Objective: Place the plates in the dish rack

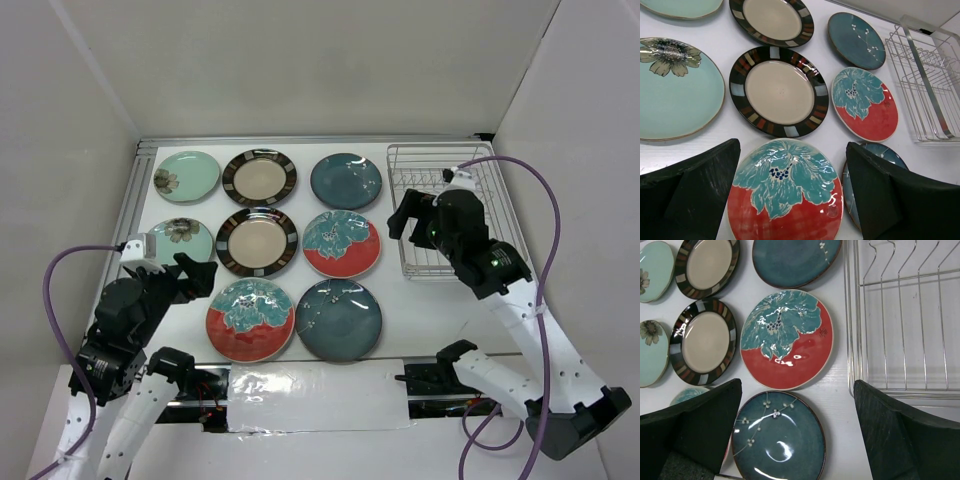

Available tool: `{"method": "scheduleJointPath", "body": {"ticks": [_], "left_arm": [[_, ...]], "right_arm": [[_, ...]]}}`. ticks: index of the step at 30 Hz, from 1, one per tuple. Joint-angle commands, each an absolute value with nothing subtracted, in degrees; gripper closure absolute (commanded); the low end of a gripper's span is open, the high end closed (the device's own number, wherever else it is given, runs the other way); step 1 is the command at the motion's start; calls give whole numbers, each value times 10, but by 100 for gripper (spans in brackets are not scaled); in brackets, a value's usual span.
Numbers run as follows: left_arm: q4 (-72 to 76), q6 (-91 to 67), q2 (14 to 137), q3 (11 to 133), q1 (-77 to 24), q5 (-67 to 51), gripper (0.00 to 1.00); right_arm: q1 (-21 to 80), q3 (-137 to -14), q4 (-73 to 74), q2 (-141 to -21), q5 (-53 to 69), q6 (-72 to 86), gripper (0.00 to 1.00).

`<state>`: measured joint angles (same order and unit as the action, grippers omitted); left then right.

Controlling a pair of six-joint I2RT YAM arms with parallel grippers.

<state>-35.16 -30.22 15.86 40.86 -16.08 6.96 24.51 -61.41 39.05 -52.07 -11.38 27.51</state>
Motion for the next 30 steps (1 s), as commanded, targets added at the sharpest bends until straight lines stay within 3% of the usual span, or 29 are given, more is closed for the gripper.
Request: {"method": "scheduleJointPath", "body": {"ticks": [1,15,30], "left_arm": [[-327,-297,148,411,-168,62,0],[-332,-292,181,411,-213,46,0],[-338,-287,234,427,-213,18,0]], "right_arm": [[249,-615,396,-505,-123,285,1],[249,-559,410,-453,-60,297,1],[249,-353,406,-364,74,415,18]]}}
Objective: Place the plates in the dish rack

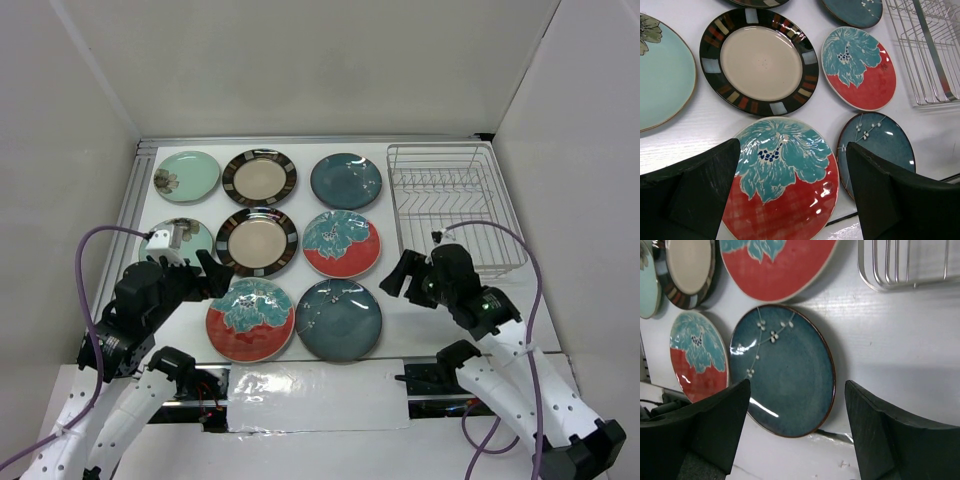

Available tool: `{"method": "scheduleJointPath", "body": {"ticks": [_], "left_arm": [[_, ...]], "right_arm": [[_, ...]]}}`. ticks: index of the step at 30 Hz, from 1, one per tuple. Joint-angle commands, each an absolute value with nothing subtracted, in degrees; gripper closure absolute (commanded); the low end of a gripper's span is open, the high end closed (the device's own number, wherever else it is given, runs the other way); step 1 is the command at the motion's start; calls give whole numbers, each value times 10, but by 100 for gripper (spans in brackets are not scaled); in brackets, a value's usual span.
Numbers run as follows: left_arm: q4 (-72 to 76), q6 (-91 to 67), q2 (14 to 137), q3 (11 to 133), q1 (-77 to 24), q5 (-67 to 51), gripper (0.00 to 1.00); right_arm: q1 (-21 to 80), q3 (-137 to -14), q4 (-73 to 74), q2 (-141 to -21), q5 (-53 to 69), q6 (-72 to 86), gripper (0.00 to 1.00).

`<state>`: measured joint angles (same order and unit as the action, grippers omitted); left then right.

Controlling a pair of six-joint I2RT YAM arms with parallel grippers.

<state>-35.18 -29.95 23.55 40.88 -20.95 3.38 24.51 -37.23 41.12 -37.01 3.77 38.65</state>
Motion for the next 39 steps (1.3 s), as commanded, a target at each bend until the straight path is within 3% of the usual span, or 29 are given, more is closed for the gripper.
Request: {"method": "scheduleJointPath", "body": {"ticks": [1,16,32,35,38,39], "left_arm": [[-338,-287,234,427,-213,18,0],[-332,-276,234,427,-223,2,0],[-332,-276,234,427,-234,2,0],[-332,-276,234,427,-239,2,0],[-332,-276,239,427,-239,2,0],[-332,-276,239,427,-239,2,0]], "right_arm": [[249,-345,400,-364,79,415,19],[254,-162,239,-352,170,446,28],[254,-19,-15,-415,283,452,34],[254,-14,-26,-433,288,447,38],[254,-25,-26,-462,288,432,51],[254,-25,-26,-475,288,432,60]]}}
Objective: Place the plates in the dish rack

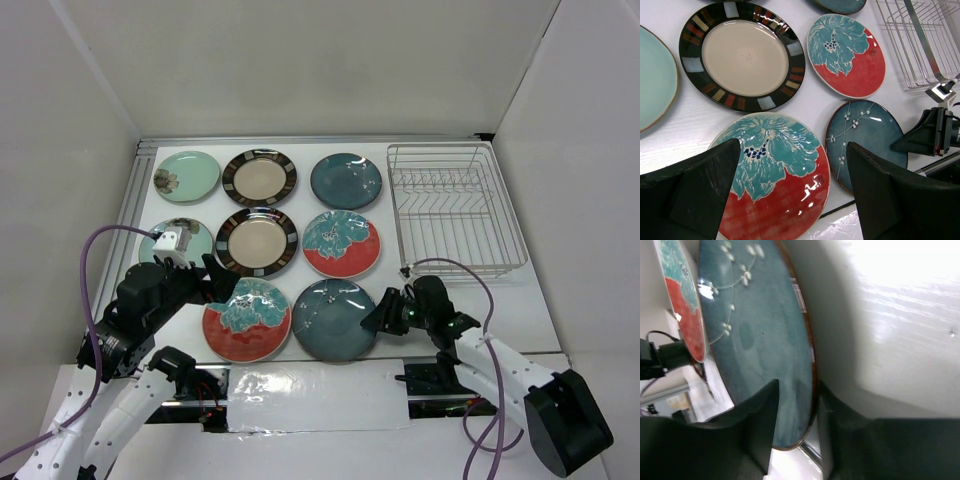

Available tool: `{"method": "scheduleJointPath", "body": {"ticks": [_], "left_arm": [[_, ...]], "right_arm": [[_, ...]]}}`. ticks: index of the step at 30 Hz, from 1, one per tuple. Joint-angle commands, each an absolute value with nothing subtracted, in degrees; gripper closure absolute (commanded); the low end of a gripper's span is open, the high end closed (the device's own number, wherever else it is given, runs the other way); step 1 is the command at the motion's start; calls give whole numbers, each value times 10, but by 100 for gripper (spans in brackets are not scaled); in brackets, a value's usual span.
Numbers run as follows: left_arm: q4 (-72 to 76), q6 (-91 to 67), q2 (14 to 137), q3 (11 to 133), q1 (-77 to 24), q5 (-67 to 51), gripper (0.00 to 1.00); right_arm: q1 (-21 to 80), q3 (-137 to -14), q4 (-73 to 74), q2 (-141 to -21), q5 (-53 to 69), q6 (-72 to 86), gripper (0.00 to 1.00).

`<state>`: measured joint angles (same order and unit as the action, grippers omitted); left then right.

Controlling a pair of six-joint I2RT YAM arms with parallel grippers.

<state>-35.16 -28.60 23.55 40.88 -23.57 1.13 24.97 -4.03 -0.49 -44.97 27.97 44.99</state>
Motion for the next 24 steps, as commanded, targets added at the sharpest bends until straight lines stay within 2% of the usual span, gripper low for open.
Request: {"method": "scheduleJointPath", "body": {"ticks": [1,2,3,6,10,16,24], "left_arm": [[-332,-276,239,427,-239,2,0],[-332,-276,239,427,-239,2,0],[-332,-276,239,427,-239,2,0],[-332,-276,239,427,-239,2,0],[-332,-276,239,427,-239,2,0],[-332,-276,239,422,-239,2,0],[-332,-276,239,422,-239,7,0]], "right_arm": [[254,-32,-26,-475,288,425,65],[254,-32,-26,-483,288,418,70],[254,-37,-17,-483,282,418,81],[254,-45,24,-462,269,403,100],[254,-97,133,-395,238,381,100],[254,-283,321,-355,208,333,100],[254,-602,414,-468,156,256,100]]}}
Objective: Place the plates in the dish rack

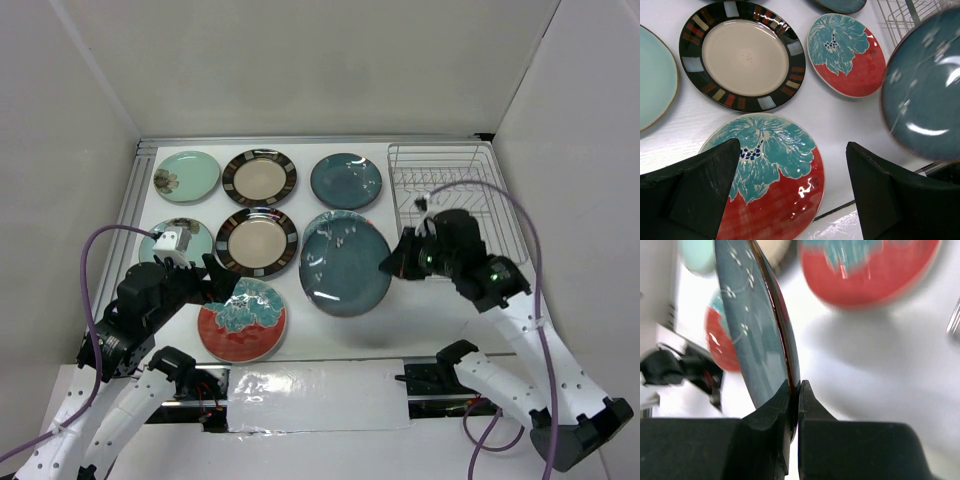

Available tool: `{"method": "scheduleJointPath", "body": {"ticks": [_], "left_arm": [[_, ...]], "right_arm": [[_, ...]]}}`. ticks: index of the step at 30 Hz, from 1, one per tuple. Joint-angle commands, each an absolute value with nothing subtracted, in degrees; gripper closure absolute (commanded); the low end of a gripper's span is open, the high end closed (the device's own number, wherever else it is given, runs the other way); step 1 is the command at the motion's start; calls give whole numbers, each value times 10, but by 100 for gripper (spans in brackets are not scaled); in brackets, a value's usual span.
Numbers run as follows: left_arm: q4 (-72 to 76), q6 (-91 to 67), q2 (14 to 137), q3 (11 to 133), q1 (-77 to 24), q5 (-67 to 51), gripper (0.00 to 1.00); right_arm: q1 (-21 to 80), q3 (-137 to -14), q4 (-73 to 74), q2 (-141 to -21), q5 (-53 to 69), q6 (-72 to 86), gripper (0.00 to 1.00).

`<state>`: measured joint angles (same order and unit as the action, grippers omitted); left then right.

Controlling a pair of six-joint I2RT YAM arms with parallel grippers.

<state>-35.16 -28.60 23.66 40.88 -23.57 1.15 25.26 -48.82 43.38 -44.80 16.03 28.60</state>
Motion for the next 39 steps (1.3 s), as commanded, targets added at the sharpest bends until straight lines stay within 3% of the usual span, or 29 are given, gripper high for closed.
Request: {"method": "scheduleJointPath", "body": {"ticks": [1,6,9,14,26,32,39], "left_arm": [[-332,-276,239,422,-239,7,0],[-332,-276,234,422,-239,2,0],[-332,-276,229,417,-239,2,0],[-327,-276,229,417,-239,2,0],[-327,-271,229,417,-239,-4,0],[-327,-271,223,417,-239,-4,0],[-322,-265,212,417,-239,-9,0]], "right_arm": [[254,-668,421,-483,141,237,100],[254,-854,462,-585,-52,147,100],[249,-870,382,-605,-191,56,100],[202,-847,263,-618,-279,-63,100],[28,-862,129,-707,-221,-185,100],[-94,-810,35,-735,-140,-147,100],[-154,-811,-10,-794,-113,-128,100]]}}
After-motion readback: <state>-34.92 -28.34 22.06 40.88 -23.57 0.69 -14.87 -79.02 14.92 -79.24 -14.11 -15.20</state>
